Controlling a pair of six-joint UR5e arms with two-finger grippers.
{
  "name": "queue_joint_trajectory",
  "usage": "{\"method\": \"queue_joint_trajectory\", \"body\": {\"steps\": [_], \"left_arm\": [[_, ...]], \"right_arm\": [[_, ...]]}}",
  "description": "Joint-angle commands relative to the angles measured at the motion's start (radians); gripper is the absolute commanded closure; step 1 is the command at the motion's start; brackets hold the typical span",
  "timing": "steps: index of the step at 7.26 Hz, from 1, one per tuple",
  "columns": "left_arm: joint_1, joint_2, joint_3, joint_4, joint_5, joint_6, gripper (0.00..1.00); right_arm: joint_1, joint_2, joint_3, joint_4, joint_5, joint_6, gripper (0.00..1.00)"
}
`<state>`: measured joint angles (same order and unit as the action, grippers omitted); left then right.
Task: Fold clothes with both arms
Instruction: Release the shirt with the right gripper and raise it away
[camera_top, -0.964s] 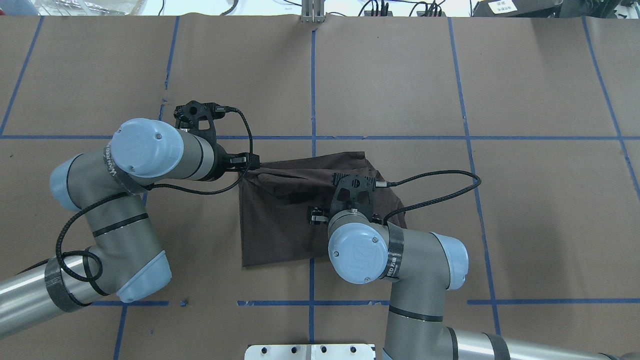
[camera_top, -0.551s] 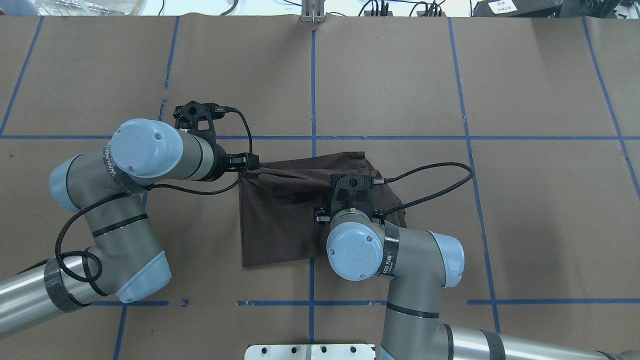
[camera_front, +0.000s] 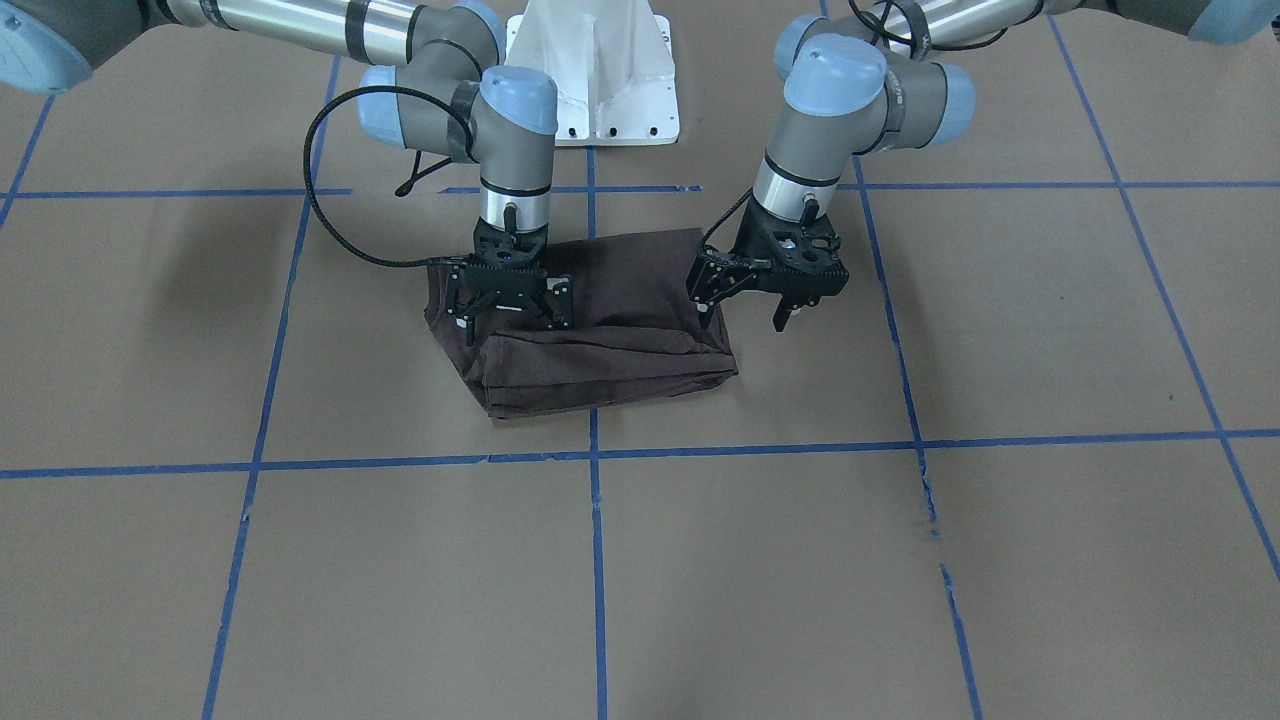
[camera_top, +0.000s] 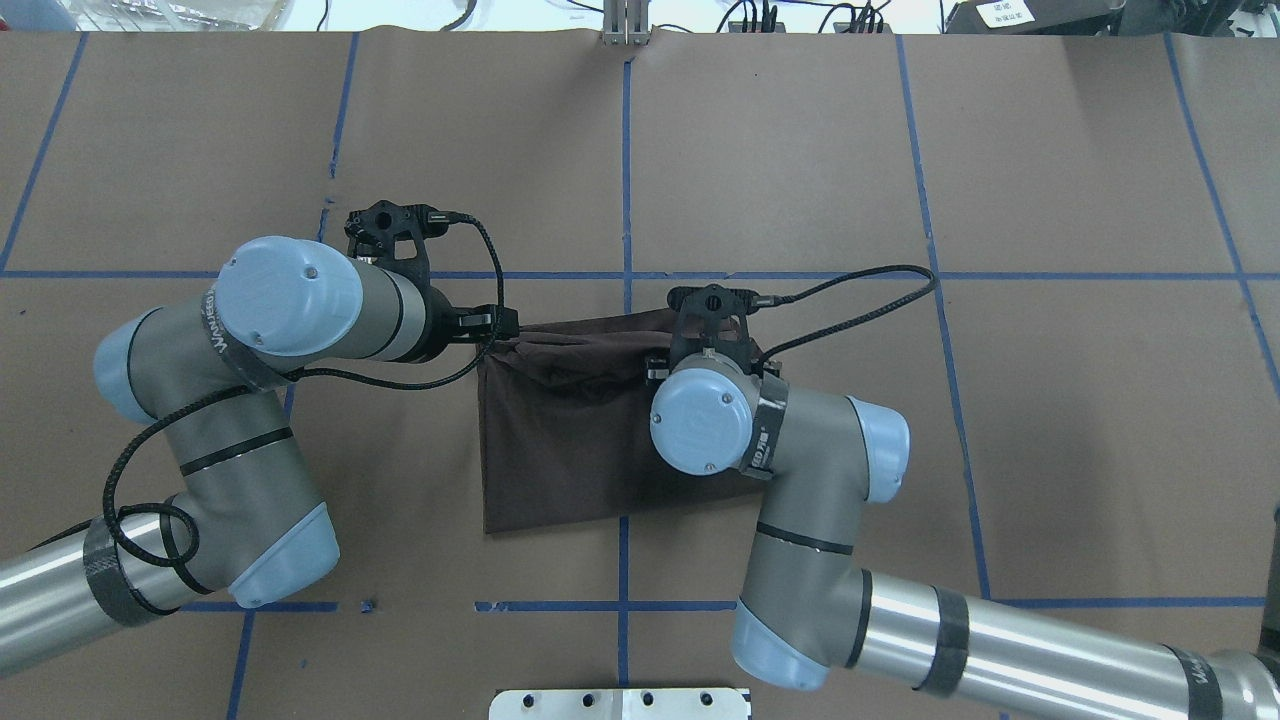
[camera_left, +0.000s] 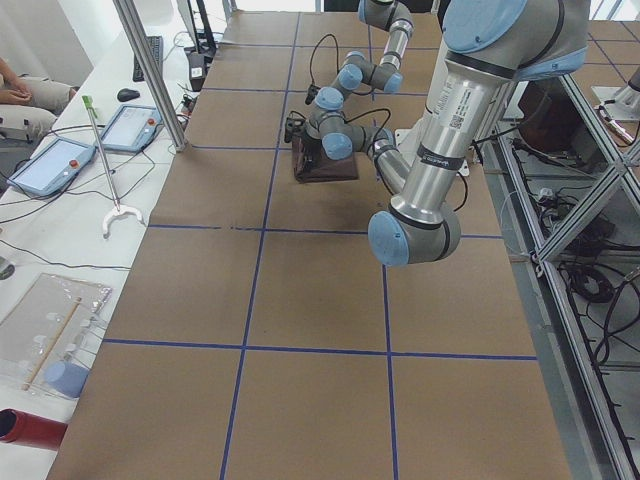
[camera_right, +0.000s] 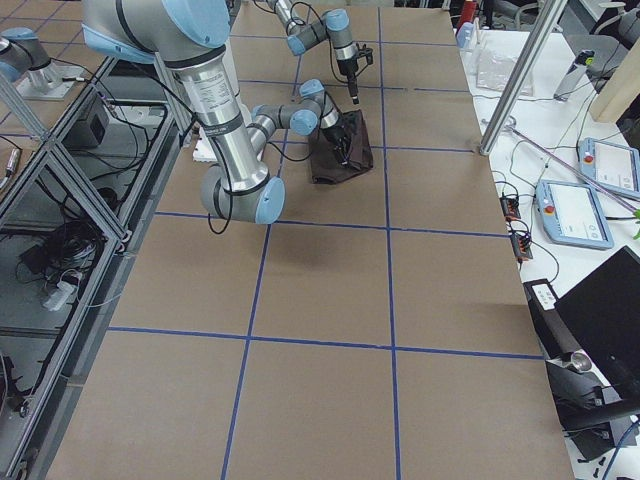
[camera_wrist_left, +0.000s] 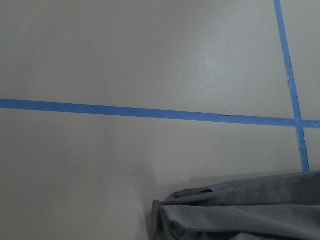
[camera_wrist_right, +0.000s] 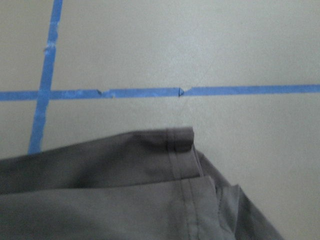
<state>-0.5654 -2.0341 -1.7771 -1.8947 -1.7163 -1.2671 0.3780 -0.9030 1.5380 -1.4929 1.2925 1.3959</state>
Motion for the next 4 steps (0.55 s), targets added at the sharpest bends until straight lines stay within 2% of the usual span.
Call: {"method": "queue_joint_trajectory", "body": {"steps": [1, 2, 4], "left_arm": [[-0.001, 0.0, -0.016, 0.002, -0.002, 0.0, 0.0], [-0.001, 0.002, -0.016, 0.002, -0.002, -0.002, 0.0], [0.004, 0.0, -0.015, 0.002, -0.002, -0.005, 0.0]], "right_arm": [[0.109, 0.105, -0.212, 0.125, 0.06, -0.011, 0.0], [0.166, 0.107, -0.258, 0.158, 0.1, -0.055, 0.0], [0.27, 0.108, -0.268, 0.158, 0.198, -0.087, 0.0]]}}
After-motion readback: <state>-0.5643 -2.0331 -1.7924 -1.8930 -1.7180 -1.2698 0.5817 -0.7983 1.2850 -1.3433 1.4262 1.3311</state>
